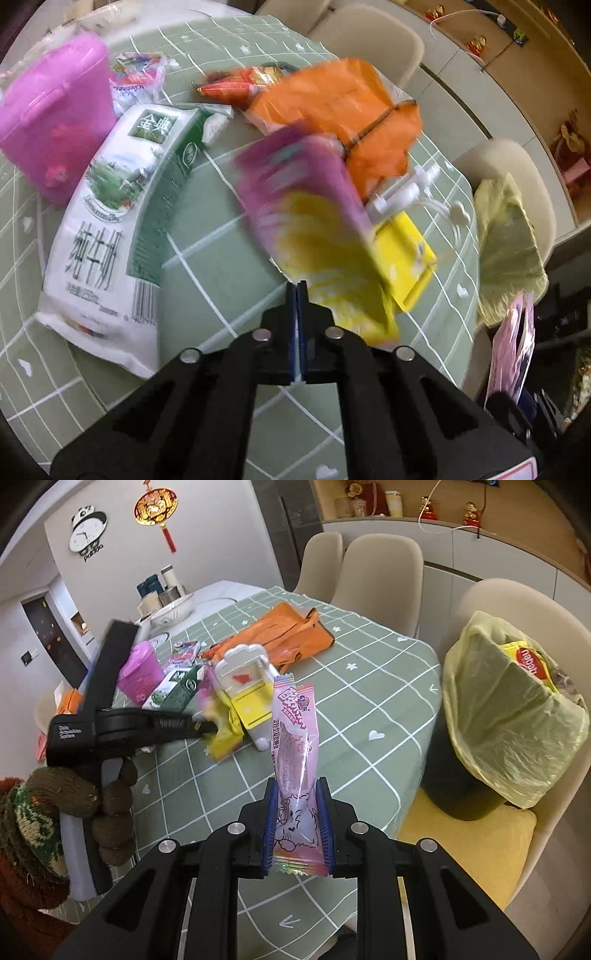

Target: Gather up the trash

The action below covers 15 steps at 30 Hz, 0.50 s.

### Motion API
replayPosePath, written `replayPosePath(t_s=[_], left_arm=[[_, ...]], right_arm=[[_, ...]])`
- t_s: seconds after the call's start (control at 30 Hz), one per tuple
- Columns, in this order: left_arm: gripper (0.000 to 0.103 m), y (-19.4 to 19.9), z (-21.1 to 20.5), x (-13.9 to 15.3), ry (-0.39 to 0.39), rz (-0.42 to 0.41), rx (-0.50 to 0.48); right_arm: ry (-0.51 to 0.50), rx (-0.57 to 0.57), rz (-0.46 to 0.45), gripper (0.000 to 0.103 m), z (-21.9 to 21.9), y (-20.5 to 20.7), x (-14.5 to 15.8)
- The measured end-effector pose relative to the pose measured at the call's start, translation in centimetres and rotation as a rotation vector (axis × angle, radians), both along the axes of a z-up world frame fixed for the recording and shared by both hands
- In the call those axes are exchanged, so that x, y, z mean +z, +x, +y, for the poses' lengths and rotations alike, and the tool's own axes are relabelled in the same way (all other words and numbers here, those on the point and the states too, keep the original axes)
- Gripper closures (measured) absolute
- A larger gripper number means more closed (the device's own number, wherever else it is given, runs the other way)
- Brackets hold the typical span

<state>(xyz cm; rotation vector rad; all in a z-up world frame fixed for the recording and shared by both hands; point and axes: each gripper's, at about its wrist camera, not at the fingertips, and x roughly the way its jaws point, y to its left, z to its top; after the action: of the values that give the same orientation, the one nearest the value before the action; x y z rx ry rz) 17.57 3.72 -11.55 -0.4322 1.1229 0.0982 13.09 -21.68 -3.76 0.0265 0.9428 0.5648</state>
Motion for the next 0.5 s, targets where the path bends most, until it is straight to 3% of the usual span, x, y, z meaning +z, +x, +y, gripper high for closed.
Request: replayPosePath(t_s=[0.23, 0.33, 0.4, 0.43, 0.47, 0.5], left_arm=[[0.103, -2.6, 1.8, 3.9, 0.004, -0.108, -0.037], [0.102, -3.2, 2.9, 5.0, -0.048, -0.144, -0.087], [0.090, -3.4, 3.4, 5.1, -0.095, -0.158, -0.096], [0.070, -3.3, 3.5, 4.9, -0.105, -0.162, -0.087], [0.060, -3.3, 3.6, 4.7, -0.114, -0.172, -0.069], [0.059, -3.3, 3.2, 4.5, -0.121, -0.183, -0.050]], right_arm=[[0.030, 0.016, -0.002, 0.082, 0.2, 0.1, 0.5], [0.023, 0.047, -0.014, 0.082, 1.0, 0.1, 0.7], [0.017, 0.060, -0.018, 0.082, 1.3, 0.0, 0.7], [0.013, 0.062, -0.019, 0.082, 1.3, 0.0, 0.6], [0.009, 0.062, -0.020, 0.082, 1.3, 0.0, 0.5], [0.005, 0.059, -0.024, 0.082, 1.2, 0.0, 0.4]])
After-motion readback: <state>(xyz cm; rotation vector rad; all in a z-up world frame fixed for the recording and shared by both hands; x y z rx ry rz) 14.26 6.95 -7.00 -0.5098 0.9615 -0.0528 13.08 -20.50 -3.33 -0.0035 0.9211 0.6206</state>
